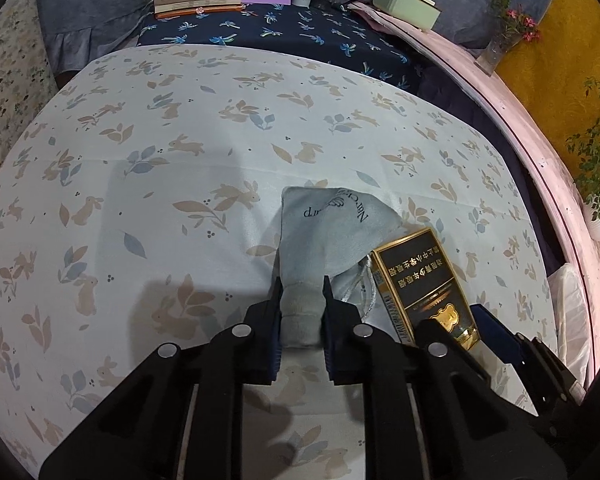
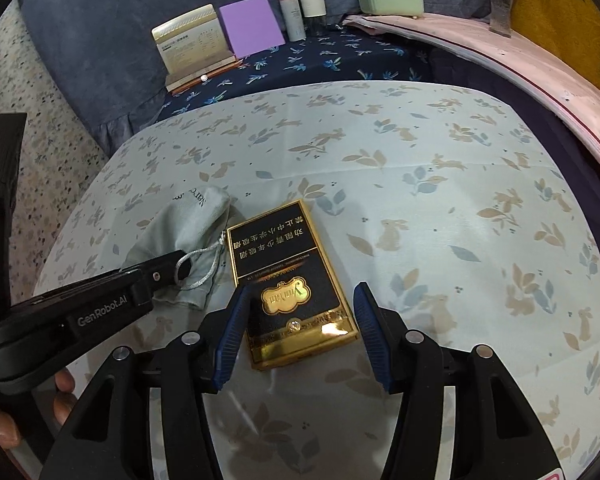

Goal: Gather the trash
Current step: 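Grasp the grey pouch with the left tool while the right tool grasps the gold box, then carry the pouch and gold box to the bin and open both tools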

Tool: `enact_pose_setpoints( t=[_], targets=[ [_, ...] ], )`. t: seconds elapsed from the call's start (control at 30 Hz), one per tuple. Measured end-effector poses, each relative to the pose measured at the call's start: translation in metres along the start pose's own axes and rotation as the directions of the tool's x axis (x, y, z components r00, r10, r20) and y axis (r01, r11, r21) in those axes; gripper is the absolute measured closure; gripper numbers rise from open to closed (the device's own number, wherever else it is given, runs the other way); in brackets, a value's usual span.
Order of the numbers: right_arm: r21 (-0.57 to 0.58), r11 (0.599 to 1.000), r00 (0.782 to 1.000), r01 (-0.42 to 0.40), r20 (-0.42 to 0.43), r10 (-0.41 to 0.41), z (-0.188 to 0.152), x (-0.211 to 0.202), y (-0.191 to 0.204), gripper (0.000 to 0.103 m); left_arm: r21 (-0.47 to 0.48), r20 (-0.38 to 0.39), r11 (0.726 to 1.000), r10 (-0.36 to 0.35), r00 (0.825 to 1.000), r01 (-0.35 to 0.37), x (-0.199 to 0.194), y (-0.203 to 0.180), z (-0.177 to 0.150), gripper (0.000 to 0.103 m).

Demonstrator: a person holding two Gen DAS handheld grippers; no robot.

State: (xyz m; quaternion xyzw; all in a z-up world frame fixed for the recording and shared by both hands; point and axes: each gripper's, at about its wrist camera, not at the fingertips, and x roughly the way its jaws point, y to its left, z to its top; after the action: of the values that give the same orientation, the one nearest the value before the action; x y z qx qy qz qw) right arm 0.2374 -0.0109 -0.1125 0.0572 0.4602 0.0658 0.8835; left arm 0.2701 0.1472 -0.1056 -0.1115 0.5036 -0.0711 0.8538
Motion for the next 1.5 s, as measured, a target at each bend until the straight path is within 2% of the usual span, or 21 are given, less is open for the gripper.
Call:
enact_pose_setpoints(
  t=[0.07,0.13,0.27,0.33,0.37,0.4,0.57,0.73,1.1,1.3,1.5],
  targets=[
    [-0.003,1.0,1.0,-0.002,0.003,0.002,0.0,0.004,0.002,0.043,0.005,0.002,1.0,-0.012,1.0,0.012,0.0,0.0,0.0,0.085],
    [-0.007,1.0,1.0,0.003,0.004,-0.003,0.0,0.006,0.004,0.042,0.012,0.002,1.0,-0.027,1.0,0.027,0.0,-0.002,0.001,0.076],
    [-0.05,0.999,1.0,0.016,-0.006,-0.016,-0.002,0.007,0.012,0.041,0.023,0.01,1.0,-0.019,1.0,0.018,0.0,-0.006,0.0,0.074],
    [-0.086,0.995,0.999,0.048,0.004,-0.047,-0.005,0.007,0.017,0.045,0.03,0.009,1.0,-0.01,1.0,0.01,0.0,-0.008,0.0,0.076],
    [-0.094,0.994,0.998,0.056,0.008,-0.056,-0.006,0.006,0.017,0.045,0.029,0.002,0.999,-0.017,1.0,0.017,0.0,-0.008,0.0,0.08],
    [-0.087,0.995,0.999,0.05,0.01,-0.05,-0.007,0.005,0.016,0.046,0.026,-0.006,0.999,-0.028,1.0,0.028,0.0,-0.008,0.0,0.088],
    [-0.041,0.999,0.999,0.032,0.026,-0.031,-0.007,-0.007,0.005,0.046,0.029,0.004,0.999,-0.038,0.999,0.038,-0.011,-0.015,0.0,0.093],
    [0.009,0.999,0.996,0.032,0.08,-0.033,-0.002,-0.035,-0.011,0.047,0.05,0.039,0.998,-0.052,0.998,0.05,-0.033,-0.032,0.001,0.093],
    [0.1,0.994,0.972,0.044,0.224,-0.065,0.006,-0.115,-0.056,0.047,0.158,0.118,0.982,-0.124,0.985,0.104,-0.089,-0.105,-0.002,0.093],
    [0.165,0.986,0.95,0.036,0.302,-0.085,0.006,-0.164,-0.093,0.047,0.237,0.137,0.963,-0.167,0.976,0.131,-0.111,-0.154,-0.011,0.093],
    [0.22,0.974,0.919,0.061,0.369,-0.141,0.001,-0.21,-0.13,0.047,0.313,0.143,0.934,-0.224,0.964,0.171,-0.128,-0.207,-0.02,0.093]
  ],
)
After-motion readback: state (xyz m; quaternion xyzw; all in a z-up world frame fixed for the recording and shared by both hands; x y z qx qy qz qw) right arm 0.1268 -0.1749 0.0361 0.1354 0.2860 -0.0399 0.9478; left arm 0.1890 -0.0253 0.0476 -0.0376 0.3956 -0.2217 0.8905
